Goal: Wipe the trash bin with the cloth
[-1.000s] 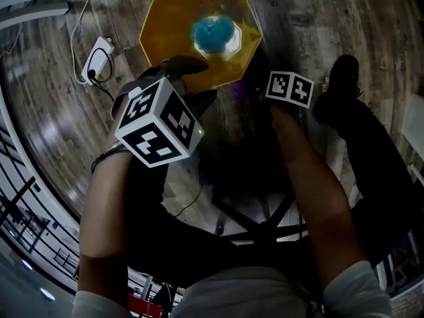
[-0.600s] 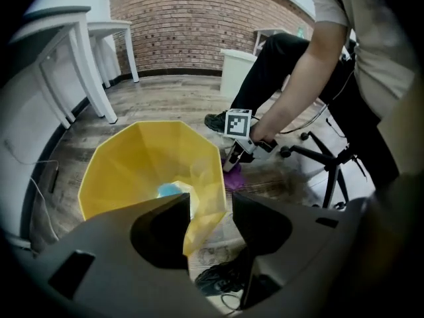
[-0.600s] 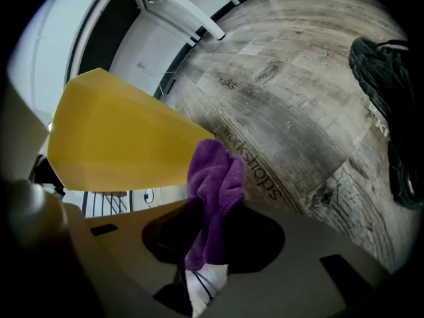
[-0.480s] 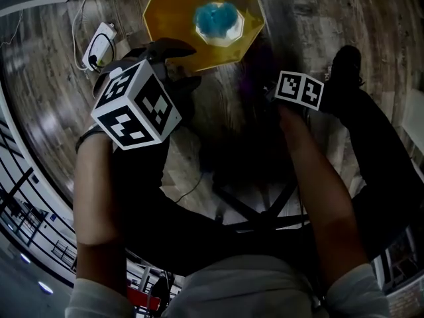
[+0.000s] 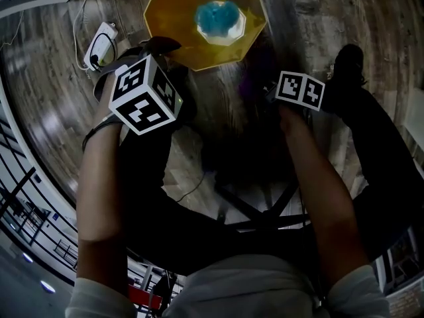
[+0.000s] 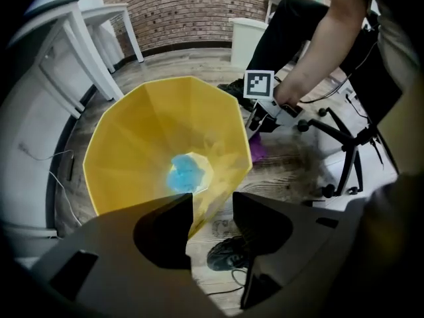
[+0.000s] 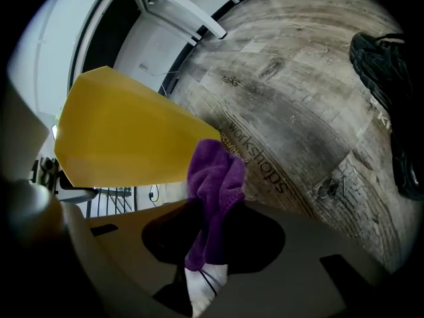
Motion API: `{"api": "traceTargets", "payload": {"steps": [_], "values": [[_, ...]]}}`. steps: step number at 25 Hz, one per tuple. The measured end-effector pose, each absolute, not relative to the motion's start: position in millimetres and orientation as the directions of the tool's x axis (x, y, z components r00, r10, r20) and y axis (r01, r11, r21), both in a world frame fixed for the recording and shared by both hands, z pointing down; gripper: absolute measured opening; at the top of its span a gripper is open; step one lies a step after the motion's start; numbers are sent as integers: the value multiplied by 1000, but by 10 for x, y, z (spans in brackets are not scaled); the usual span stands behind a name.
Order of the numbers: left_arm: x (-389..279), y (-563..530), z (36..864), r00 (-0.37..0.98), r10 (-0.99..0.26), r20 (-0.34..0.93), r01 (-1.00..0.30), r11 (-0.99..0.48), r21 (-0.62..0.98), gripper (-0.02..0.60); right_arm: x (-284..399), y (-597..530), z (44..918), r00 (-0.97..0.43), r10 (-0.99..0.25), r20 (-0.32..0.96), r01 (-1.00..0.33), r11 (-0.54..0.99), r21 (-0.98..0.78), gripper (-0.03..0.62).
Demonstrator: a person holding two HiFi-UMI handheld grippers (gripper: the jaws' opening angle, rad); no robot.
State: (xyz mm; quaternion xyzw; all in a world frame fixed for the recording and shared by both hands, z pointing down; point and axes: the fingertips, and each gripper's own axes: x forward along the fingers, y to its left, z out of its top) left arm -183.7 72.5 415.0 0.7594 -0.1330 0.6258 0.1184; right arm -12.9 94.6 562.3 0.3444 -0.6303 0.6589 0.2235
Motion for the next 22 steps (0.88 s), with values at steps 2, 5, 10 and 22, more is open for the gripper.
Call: {"api": "traceTargets", "payload": {"steps": [2, 5, 10, 22], "values": [[-1846, 680, 4170, 159, -64, 985, -366, -930, -2, 178, -126, 936, 5613, -666, -142, 733, -726, -106, -680, 114], [-1844, 671, 4171, 139, -60, 988, -378, -926, -3, 149, -107, 937, 5588, -667, -149, 730, -722, -109, -683, 114], [-1600, 744, 4131, 207, -5, 978, -366, -928, 73, 97, -75, 931, 5473, -669, -160, 725, -719, -107, -687, 114], [-1125, 893, 4145, 279, 138, 950, -404, -881, 247, 62, -119, 986, 4948, -701, -209, 682, -671, -131, -730, 114]]}}
